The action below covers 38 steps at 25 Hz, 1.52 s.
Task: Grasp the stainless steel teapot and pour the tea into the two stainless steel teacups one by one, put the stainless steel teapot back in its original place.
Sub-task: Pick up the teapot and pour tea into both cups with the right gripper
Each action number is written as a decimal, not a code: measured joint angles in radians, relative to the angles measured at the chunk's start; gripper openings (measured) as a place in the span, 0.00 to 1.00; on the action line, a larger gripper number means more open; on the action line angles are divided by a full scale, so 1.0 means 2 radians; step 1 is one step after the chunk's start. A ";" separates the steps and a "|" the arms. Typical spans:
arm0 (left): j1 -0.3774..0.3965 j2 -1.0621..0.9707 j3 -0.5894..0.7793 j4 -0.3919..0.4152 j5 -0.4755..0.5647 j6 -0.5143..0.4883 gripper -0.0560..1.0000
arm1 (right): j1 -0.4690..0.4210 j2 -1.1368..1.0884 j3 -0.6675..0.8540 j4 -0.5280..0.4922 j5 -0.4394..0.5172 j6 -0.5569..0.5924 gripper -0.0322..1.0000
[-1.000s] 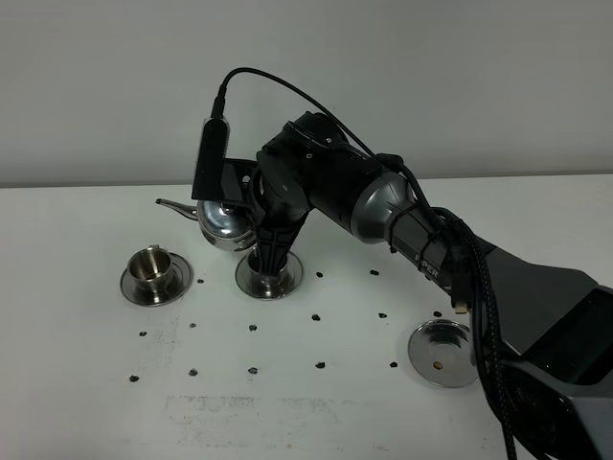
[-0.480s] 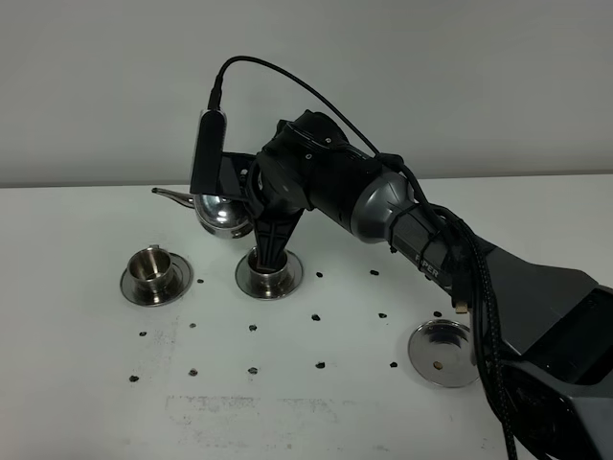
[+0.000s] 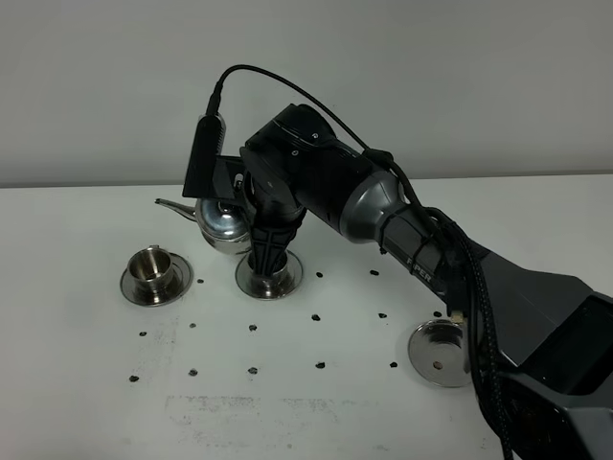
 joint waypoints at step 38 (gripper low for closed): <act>0.000 0.000 0.000 0.000 0.000 0.000 0.56 | 0.014 0.029 -0.014 -0.057 -0.093 0.068 0.23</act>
